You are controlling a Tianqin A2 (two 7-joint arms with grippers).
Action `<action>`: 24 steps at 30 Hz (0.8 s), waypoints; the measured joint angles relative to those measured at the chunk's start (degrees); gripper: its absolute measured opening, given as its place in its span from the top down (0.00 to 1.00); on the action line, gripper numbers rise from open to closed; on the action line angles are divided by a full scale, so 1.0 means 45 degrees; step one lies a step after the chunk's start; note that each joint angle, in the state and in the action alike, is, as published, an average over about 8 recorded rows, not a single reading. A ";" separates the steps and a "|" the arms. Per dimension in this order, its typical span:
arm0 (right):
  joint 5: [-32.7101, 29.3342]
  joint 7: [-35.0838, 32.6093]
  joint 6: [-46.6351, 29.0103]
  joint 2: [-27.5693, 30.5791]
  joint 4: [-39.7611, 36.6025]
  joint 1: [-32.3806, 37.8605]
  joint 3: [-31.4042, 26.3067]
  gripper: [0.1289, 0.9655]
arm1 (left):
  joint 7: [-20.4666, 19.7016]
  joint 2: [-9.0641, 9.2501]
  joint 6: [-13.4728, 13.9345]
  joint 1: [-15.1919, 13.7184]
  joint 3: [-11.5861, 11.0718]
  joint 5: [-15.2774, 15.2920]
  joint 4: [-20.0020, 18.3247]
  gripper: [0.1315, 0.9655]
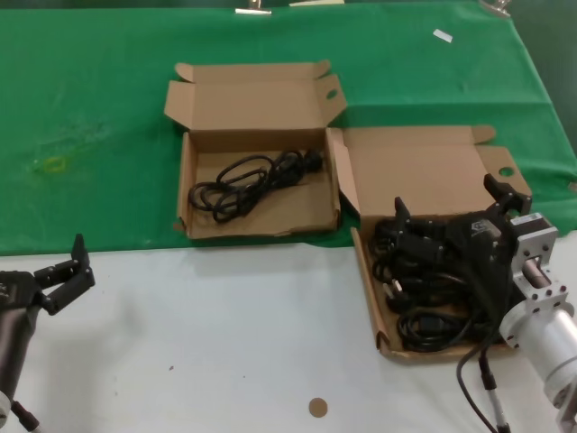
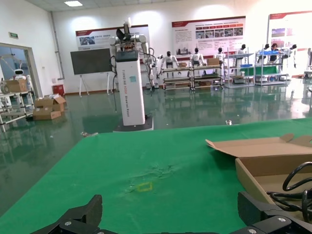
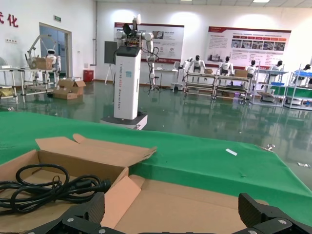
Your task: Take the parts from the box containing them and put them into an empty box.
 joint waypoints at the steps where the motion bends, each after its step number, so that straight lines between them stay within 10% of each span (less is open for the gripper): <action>1: 0.0000 0.0000 0.0000 0.0000 0.0000 0.0000 0.0000 0.00 | 0.0000 0.0000 0.0000 0.0000 0.0000 0.0000 0.0000 0.00; 24: 0.0000 0.0000 0.0000 0.0000 0.0000 0.0000 0.0000 0.00 | 0.0000 0.0000 0.0000 0.0000 -0.0001 0.0000 0.0000 0.00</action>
